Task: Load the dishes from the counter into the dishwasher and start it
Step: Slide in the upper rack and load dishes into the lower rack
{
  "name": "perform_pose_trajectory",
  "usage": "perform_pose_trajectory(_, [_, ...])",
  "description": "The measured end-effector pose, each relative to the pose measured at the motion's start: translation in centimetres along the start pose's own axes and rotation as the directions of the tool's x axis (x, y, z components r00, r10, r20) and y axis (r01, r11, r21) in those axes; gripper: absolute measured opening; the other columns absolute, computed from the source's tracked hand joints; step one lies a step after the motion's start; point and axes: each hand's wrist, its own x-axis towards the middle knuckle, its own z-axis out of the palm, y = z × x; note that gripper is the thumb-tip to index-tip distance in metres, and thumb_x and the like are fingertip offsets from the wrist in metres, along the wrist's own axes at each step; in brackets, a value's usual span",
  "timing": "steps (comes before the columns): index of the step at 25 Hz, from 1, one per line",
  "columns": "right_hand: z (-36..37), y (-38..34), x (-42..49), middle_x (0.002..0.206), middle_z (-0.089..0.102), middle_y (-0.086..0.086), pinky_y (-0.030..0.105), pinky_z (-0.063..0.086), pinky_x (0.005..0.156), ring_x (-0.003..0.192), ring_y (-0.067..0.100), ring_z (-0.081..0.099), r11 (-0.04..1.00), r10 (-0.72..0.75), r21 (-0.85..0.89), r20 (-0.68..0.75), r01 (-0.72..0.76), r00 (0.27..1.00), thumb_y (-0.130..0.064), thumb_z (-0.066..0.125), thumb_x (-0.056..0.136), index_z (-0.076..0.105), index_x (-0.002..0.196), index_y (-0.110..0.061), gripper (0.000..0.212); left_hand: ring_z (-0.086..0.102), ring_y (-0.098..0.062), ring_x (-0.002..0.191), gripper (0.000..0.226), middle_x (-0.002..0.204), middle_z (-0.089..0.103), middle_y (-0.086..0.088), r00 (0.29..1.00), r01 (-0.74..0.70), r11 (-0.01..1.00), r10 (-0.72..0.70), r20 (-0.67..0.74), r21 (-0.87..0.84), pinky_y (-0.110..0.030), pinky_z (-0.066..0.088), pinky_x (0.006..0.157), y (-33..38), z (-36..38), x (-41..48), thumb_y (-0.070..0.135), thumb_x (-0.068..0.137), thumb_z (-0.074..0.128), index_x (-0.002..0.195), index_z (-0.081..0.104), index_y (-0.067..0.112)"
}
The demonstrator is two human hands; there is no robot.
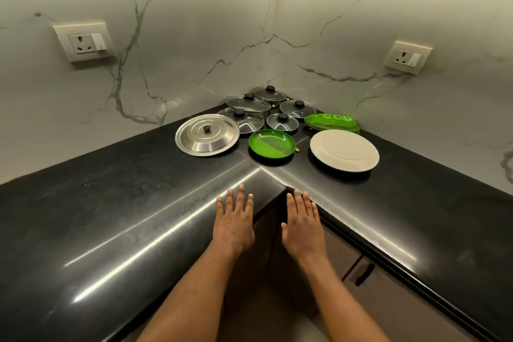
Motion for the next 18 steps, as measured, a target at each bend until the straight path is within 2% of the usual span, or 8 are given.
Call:
perform_pose_trajectory(4, [1.6,2.4,5.8,0.162,0.000,0.009,0.036,-0.008,0.116,0.149,0.025,-0.007,0.999,-0.046,0.004,0.046,0.046,0.998,-0.028,0.046,0.099,0.003,0.155,-0.014,0.072,-0.020,-0.037,0.148,0.082,0.160,-0.025,-0.012,0.998,0.025,1.000,-0.026,0.049,0.006,-0.056,-0.006,0.119,0.6,-1.2,6.2,0.036,0.099,0.046,0.156,-0.010,0.017])
perform_pose_trajectory(12, [4.5,5.6,15.8,0.162,0.003,0.010,0.034,-0.008,0.115,0.150,0.025,-0.002,0.990,-0.139,0.008,0.081,0.139,0.987,-0.023,0.045,0.098,0.007,0.155,-0.012,0.069,-0.021,-0.038,0.147,0.102,0.159,-0.028,-0.012,0.982,0.111,0.994,-0.109,0.156,-0.004,-0.058,-0.005,0.118,1.1,-1.4,15.1,0.045,0.091,0.063,0.156,-0.011,0.018])
perform_pose_trajectory(15, [5.9,6.0,19.0,0.160,0.016,0.012,0.035,-0.003,0.114,0.149,0.028,0.009,0.987,-0.158,-0.015,0.062,0.159,0.985,-0.019,0.052,0.093,0.020,0.153,-0.011,0.069,-0.024,-0.040,0.145,0.119,0.158,-0.032,-0.012,0.967,0.123,0.992,-0.121,0.224,0.002,-0.060,-0.004,0.117,0.4,-1.5,18.0,0.041,0.081,0.077,0.155,-0.014,0.019])
perform_pose_trajectory(18, [7.3,6.4,21.7,0.156,0.030,0.013,0.037,0.006,0.115,0.146,0.029,0.022,0.983,-0.168,-0.065,0.085,0.173,0.982,-0.013,0.061,0.087,0.032,0.149,-0.010,0.069,-0.022,-0.040,0.146,0.133,0.158,-0.031,-0.010,0.924,0.090,0.996,-0.086,0.372,0.008,-0.063,0.003,0.116,0.0,-1.2,21.0,0.033,0.072,0.086,0.154,-0.017,0.018])
